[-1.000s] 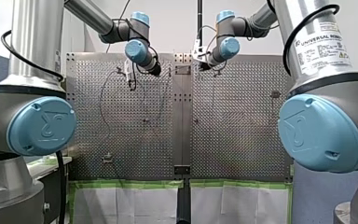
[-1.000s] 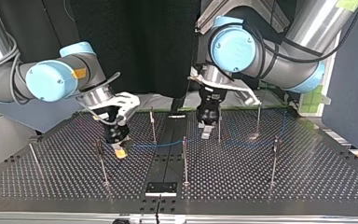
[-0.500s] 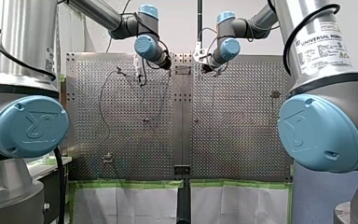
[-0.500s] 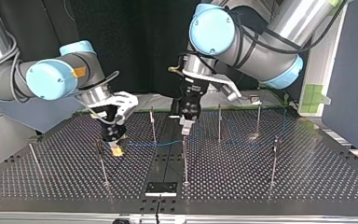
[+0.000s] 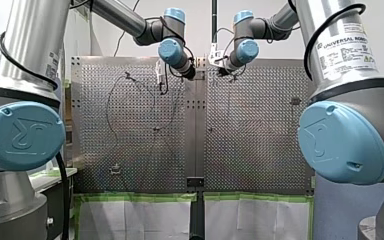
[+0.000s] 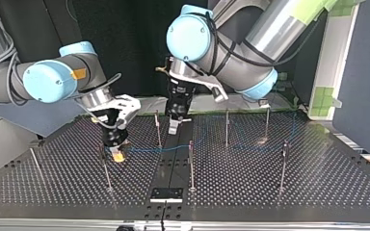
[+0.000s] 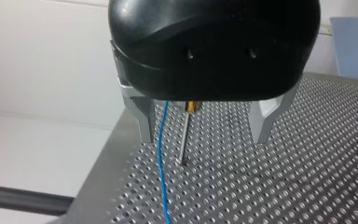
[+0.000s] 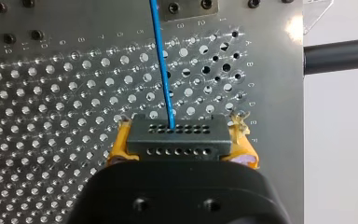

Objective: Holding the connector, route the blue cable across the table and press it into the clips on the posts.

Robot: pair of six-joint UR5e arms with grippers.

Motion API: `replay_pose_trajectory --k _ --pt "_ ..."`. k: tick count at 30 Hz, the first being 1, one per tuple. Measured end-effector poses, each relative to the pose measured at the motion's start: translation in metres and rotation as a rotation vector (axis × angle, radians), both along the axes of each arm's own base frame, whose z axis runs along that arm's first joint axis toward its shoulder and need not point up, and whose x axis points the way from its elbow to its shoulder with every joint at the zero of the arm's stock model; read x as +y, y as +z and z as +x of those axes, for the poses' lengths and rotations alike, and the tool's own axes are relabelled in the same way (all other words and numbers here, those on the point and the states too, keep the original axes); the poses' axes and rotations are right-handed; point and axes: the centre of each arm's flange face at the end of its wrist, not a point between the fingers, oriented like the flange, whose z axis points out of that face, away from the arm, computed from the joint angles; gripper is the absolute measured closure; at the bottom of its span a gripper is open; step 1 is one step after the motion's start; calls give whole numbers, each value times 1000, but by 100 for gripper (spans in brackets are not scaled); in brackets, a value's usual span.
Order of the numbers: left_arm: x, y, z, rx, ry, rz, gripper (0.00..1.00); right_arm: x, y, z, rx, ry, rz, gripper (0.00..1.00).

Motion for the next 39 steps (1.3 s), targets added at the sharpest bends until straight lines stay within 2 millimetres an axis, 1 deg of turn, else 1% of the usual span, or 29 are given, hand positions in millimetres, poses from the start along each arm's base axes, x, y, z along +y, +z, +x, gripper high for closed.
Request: replay_pose_trajectory --k 4,7,14,16,23,28,31,39 --pt "-5 -1 9 2 28 4 0 0 0 0 3 1 0 100" --pt "-6 7 14 -14 52 -4 0 1 0 -1 6 1 -3 100" --pt "-8 32 24 -57 83 -33 0 1 1 -1 7 1 -4 100" --pt "-11 34 26 -58 80 -33 0 2 2 -1 7 1 -5 100" --pt "-25 28 38 -48 64 -26 0 2 2 -1 6 1 -6 100" --pt "-25 30 46 -57 77 -33 0 2 2 -1 6 1 -7 100" --pt "-27 27 53 -46 85 -24 0 2 2 -1 6 2 -7 100" --pt "-42 15 79 -41 92 -22 0 2 2 -1 6 4 -7 100"
